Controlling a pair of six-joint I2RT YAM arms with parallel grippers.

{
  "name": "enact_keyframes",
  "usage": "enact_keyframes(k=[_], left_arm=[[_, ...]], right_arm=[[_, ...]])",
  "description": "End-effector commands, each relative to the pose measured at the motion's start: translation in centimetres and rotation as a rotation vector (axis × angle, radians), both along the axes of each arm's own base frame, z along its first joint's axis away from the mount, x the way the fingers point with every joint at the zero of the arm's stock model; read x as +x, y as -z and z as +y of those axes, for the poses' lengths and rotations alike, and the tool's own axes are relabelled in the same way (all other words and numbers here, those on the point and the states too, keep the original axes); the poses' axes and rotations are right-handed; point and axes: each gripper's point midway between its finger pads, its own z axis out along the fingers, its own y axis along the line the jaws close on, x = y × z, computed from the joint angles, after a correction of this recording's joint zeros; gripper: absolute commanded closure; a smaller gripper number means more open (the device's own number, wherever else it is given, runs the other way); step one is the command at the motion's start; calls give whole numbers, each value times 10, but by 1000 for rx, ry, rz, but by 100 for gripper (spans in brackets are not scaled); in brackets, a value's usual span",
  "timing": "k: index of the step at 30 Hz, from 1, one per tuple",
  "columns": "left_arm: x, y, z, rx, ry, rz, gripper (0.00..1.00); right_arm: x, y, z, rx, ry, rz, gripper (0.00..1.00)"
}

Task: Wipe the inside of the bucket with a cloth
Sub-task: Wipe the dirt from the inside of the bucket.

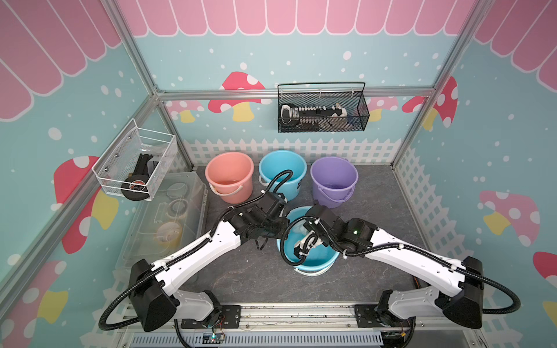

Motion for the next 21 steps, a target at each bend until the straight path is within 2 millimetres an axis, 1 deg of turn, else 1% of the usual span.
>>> enact_keyframes(k=[1, 9, 14, 15, 17, 19, 21], left_arm=[[6, -30, -7, -86, -10, -52, 100], [1, -37, -3, -106, -14, -61, 100], [0, -39, -2, -114, -17, -66, 100], [0, -39, -1, -113, -19, -67, 100], [1, -37, 0, -105, -26, -68, 100], [2, -34, 2, -93, -32, -69, 100], [3, -28, 4, -73, -42, -66, 100]], right_arm=[[0, 21, 7, -6, -4, 41, 100], [2, 76, 25, 87, 36, 230, 100], [-5, 102, 35, 163, 66, 383, 100], [-7, 104, 36, 177, 73, 412, 100], [-10, 102, 41, 216, 82, 450, 100], [-13, 93, 41, 236, 92, 465, 100], [-14, 80, 37, 236, 119, 467, 100]])
